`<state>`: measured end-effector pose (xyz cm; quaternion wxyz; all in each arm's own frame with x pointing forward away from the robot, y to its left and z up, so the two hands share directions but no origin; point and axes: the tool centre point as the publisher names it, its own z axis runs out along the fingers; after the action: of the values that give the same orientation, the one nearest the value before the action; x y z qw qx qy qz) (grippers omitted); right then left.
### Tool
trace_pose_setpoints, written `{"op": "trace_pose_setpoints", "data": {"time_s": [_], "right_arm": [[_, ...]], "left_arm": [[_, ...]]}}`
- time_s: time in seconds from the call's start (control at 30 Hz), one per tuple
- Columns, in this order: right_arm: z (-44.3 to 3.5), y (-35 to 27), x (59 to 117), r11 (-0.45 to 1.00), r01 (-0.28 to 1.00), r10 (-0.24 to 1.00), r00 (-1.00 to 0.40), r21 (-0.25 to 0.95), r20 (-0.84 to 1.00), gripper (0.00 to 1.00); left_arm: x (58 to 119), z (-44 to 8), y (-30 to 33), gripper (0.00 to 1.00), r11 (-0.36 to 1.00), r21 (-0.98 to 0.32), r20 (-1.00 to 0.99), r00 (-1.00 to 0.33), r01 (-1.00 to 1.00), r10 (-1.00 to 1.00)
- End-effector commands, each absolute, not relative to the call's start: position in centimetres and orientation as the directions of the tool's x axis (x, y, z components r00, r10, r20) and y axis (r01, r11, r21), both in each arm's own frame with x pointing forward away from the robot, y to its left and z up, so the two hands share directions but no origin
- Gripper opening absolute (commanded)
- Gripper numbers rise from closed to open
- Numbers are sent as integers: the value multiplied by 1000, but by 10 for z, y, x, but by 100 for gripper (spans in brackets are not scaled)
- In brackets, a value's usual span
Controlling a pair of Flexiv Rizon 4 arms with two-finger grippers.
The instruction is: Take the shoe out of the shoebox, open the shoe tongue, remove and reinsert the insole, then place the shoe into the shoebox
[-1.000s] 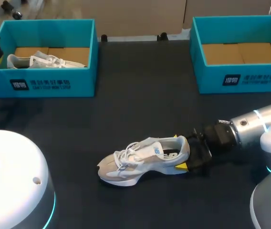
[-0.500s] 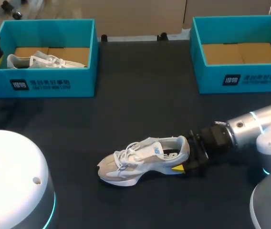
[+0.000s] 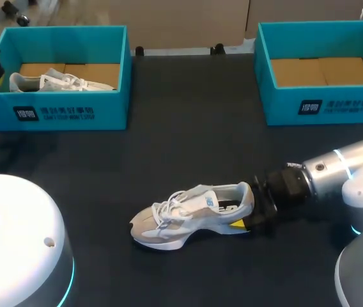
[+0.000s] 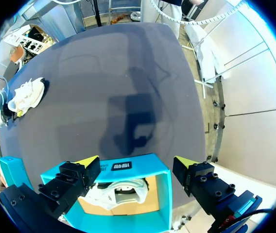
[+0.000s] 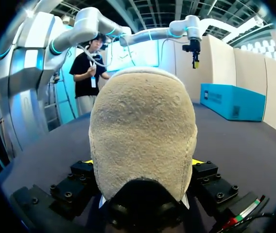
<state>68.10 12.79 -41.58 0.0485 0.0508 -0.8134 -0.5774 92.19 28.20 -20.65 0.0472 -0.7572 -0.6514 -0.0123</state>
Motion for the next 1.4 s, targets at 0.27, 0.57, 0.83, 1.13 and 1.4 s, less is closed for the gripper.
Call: {"op": "trace_pose_setpoints", "data": {"time_s": [0.27, 0.57, 0.83, 1.13, 1.4], "right_arm": [[-415, 129, 678, 332, -28, -136, -991, 943, 19, 0], [-415, 129, 678, 332, -28, -136, -991, 943, 19, 0], [-415, 129, 678, 332, -28, -136, -991, 943, 19, 0], [-415, 129, 678, 332, -28, -136, -991, 943, 19, 0], [-415, 129, 678, 332, -28, -136, -991, 943, 19, 0]], "left_arm": [[920, -206, 282, 100, -147, -52, 83, 151, 988, 985], [883, -191, 243, 100, 518, -213, 75, -515, 828, 854], [868, -189, 217, 100, 647, -128, 104, -638, 752, 763], [864, -187, 211, 100, 692, -155, 98, -686, 705, 721], [803, -197, 153, 100, 944, -33, 125, -936, 327, 329]]}}
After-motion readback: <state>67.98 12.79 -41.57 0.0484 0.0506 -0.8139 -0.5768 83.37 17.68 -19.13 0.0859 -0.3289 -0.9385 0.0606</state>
